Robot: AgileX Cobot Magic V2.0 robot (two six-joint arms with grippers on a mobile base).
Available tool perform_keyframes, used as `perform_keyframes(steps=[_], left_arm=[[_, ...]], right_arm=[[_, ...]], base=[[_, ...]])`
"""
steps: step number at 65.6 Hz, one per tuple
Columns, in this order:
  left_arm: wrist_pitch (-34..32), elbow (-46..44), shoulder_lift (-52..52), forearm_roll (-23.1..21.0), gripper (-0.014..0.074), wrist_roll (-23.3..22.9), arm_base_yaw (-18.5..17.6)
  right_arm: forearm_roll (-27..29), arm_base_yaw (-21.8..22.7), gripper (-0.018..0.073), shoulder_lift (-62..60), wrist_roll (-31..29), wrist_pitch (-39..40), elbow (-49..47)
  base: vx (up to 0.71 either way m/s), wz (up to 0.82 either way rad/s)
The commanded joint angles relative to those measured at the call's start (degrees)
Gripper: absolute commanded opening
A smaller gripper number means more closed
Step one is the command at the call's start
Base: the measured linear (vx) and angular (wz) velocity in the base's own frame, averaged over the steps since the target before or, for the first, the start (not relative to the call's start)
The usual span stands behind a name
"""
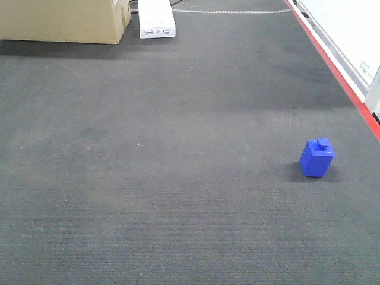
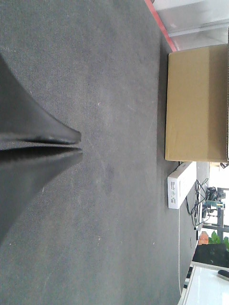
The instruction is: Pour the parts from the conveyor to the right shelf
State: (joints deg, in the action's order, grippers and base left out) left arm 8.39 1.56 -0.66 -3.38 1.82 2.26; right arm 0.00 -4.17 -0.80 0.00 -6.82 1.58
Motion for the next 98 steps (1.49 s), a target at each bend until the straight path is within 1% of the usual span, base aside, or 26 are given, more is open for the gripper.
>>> perform_keyframes(steps=[1, 67, 71, 78, 89, 93, 98], left_arm=[[-4.35, -1.16, -0.13, -0.46, -0.0006, -0.46, -0.37], [-4.35, -1.16, -0.13, -0.46, -0.0006, -0.46, -0.37], [-4.35, -1.16, -0.13, -0.46, -0.0006, -0.46, -0.37], [-4.35, -1.16, -0.13, -0.46, -0.0006, -0.46, -0.37], [-4.35, -1.16, -0.13, -0.46, -0.0006, -0.46, -0.37], [-4.35, -1.16, -0.13, -0.46, -0.0006, -0.46, -0.37], [-4.35, -1.16, -0.13, -0.46, -0.0006, -0.46, -0.37]], right_arm=[[0.0, 0.38, -0.0005, -0.54, -0.32, 4.35, 0.48], [0.0, 0.38, -0.0005, -0.54, -0.32, 4.86, 0.48], [0.83, 0.38, -0.0005, -0.54, 0.0, 6.82, 0.48], [3.11, 0.38, -0.0005, -0.54, 0.0, 13.86, 0.43], [2.79, 0.38, -0.0005, -0.54, -0.58, 23.83, 0.31], [2.24, 0.38, -0.0005, -0.54, -0.58, 26.16, -0.68], [0.0, 0.38, -0.0005, -0.54, -3.0, 27.11, -3.99]], base=[[0.0, 0.0], [0.0, 0.0], [0.0, 0.0], [0.0, 0.0], [0.0, 0.0], [0.0, 0.0], [0.0, 0.0]])
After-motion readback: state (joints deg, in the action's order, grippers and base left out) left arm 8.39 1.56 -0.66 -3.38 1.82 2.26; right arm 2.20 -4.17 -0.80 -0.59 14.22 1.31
